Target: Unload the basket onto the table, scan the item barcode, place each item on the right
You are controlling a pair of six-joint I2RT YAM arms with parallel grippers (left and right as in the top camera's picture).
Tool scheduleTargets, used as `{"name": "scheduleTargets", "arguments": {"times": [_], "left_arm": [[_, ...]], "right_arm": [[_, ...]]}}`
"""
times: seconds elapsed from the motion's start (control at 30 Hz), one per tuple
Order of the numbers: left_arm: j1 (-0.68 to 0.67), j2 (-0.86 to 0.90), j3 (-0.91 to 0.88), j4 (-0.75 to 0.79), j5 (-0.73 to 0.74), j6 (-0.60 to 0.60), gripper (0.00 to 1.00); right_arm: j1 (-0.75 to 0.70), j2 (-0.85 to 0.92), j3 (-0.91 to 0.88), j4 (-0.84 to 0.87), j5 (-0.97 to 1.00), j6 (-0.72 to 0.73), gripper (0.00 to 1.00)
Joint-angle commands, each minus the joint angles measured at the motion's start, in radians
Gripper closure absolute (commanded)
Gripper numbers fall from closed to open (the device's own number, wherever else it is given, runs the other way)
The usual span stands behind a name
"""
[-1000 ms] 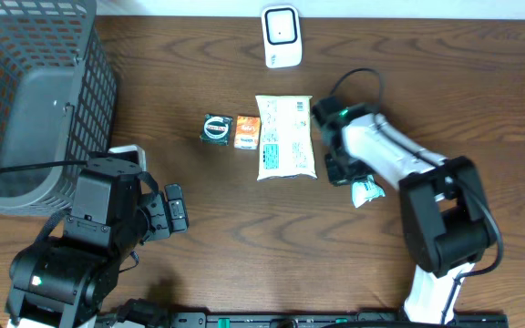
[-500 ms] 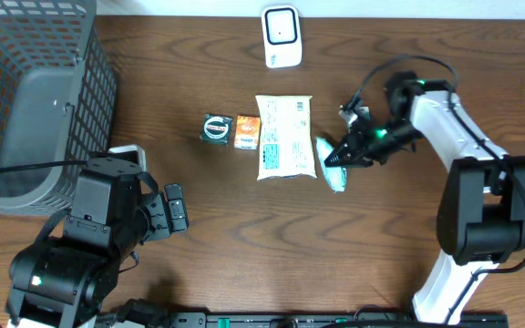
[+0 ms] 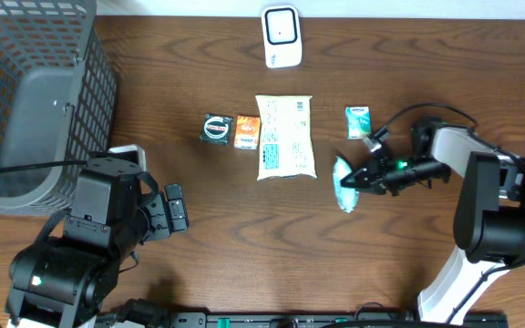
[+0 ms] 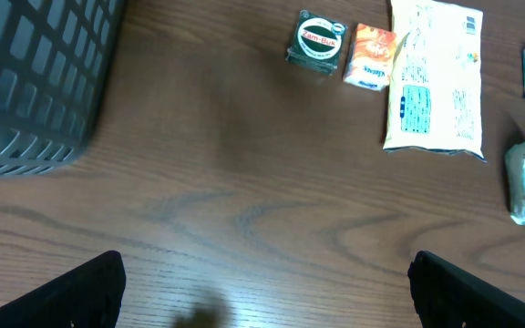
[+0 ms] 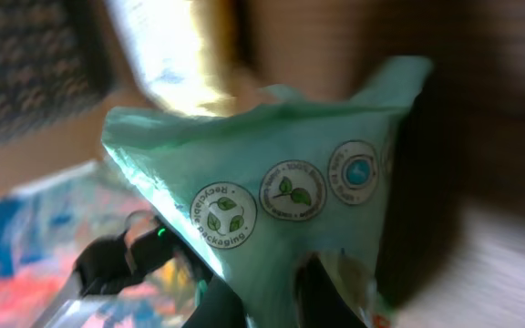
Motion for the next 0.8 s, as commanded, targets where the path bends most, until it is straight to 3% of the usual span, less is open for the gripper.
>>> {"name": "scheduleTargets", "arguments": {"times": [0.0,0.17,0.47,0.6,0.77], "left_arm": [[0.002,-0.003,-0.001,0.001,-0.002,0.002,0.02],[0.002,-0.003,-0.001,0.001,-0.002,0.002,0.03],[0.002,-0.003,-0.001,0.001,-0.002,0.002,0.02],[0.002,-0.003,-0.001,0.001,-0.002,0.002,0.02],[0.002,-0.003,-0.001,0.001,-0.002,0.002,0.02]], "right_arm": [[-0.037,-0.011,0.043,-0.034,0.183,0.08,0.85],[-0.074,-0.011,0.208,-0.196,0.292,0.079,0.77],[-0.066,-0.011,0.42,-0.391,0.459,0.106,0.74],[-0.011,-0.011,0.41,-0.423,0.55,0.12,0.63],[0.088,-0.011,0.41,-0.409,0.866,0.332,0.38]]}}
